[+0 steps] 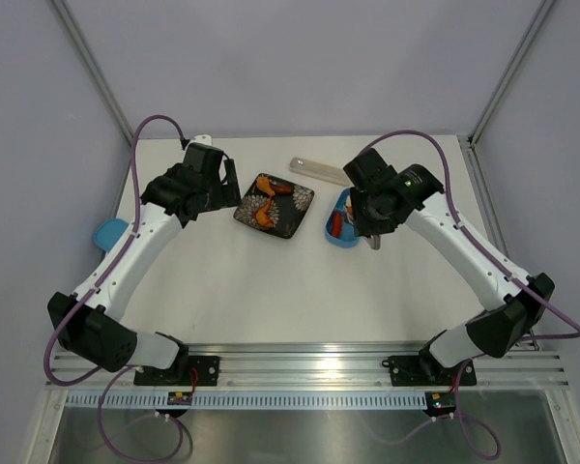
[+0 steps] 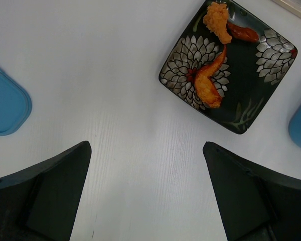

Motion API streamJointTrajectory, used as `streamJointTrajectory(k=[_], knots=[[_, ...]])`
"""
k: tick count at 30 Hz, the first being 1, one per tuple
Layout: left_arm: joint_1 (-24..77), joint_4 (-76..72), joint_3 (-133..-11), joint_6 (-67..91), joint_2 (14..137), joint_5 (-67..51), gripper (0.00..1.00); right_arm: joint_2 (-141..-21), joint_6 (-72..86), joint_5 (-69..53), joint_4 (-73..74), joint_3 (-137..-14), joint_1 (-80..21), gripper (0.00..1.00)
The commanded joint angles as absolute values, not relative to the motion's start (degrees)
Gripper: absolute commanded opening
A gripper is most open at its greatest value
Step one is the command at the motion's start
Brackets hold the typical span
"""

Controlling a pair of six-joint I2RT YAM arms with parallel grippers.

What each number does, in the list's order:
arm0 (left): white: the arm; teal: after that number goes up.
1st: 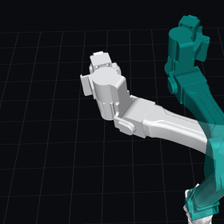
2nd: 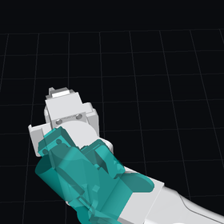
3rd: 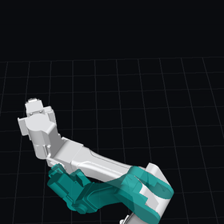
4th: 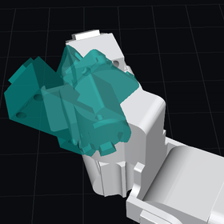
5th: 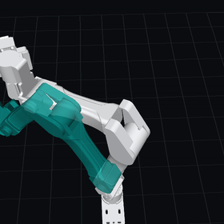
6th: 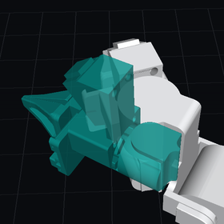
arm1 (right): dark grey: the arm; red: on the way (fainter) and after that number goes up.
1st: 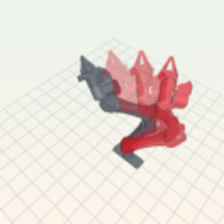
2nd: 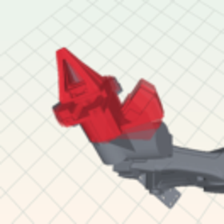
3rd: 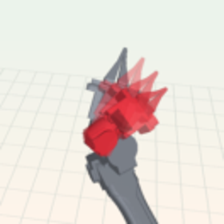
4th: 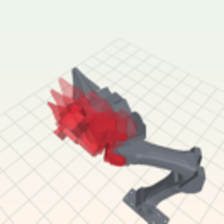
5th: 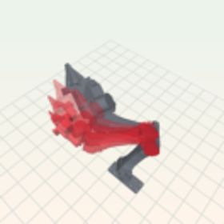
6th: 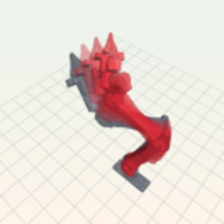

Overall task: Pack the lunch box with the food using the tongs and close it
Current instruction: Place the fake food in the packing box.

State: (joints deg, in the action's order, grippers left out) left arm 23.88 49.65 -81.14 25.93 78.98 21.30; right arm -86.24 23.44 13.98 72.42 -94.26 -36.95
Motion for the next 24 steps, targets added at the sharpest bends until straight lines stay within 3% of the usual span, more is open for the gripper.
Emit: streamJointTrajectory(k=[1, 24], knots=[[23.6, 47.4, -82.5, 25.4, 79.6, 20.1, 0.99, -82.8, 29.2, 13.6, 75.0, -92.2, -36.7, 0.0], [23.6, 47.5, -81.7, 26.2, 78.9, 21.0, 0.99, -86.2, 28.7, 10.1, 69.4, -90.1, -34.5, 0.0]])
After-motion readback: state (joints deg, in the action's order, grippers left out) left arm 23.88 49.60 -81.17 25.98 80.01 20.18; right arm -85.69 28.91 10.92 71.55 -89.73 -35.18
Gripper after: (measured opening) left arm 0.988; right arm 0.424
